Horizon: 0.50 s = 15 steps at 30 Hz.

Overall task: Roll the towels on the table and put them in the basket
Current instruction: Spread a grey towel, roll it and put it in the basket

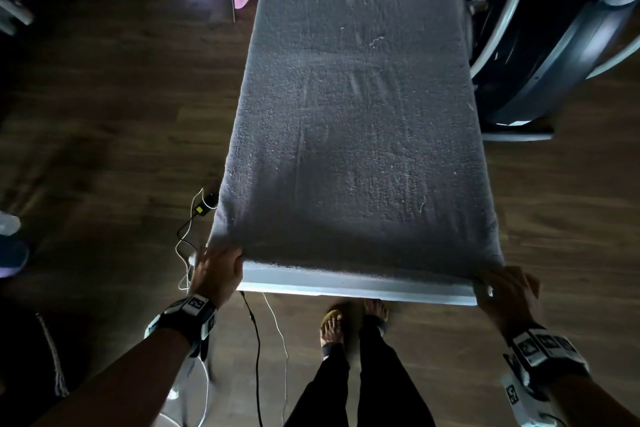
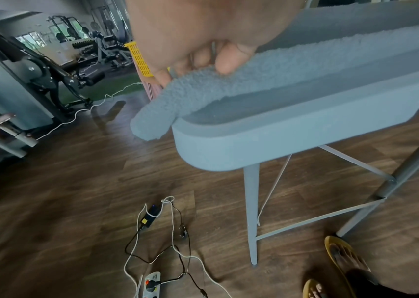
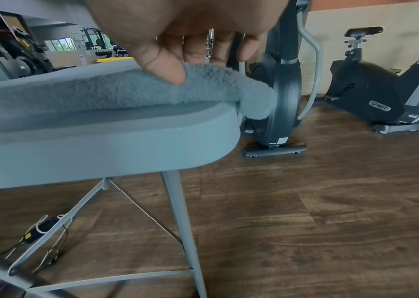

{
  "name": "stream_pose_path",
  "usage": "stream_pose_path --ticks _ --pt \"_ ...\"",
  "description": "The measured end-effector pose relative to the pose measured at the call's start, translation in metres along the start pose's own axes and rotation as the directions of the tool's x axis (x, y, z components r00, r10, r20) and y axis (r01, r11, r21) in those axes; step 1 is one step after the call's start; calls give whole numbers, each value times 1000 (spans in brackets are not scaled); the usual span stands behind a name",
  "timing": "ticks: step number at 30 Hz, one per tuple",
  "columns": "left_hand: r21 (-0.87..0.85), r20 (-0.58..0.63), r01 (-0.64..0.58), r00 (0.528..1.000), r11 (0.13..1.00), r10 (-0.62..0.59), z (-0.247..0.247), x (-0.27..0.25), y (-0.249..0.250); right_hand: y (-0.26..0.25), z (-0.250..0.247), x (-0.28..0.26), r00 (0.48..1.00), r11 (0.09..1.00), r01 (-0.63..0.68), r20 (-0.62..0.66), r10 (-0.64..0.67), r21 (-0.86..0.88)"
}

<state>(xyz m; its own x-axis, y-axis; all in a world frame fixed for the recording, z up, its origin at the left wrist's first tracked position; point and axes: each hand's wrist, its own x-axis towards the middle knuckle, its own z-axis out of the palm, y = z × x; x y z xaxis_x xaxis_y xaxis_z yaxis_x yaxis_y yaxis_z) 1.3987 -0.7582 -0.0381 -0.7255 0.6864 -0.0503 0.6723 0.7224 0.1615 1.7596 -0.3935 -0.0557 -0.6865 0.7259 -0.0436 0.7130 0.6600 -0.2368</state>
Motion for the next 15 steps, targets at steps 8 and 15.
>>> stream_pose_path --ticks 8,15 --pt "-158 -157 -89 986 984 64 19 -4 -5 -2 2 7 997 998 59 -53 -60 -32" --pt "-190 -85 -87 994 978 72 29 -9 -8 -12 4 8 999 996 34 22 -36 85"
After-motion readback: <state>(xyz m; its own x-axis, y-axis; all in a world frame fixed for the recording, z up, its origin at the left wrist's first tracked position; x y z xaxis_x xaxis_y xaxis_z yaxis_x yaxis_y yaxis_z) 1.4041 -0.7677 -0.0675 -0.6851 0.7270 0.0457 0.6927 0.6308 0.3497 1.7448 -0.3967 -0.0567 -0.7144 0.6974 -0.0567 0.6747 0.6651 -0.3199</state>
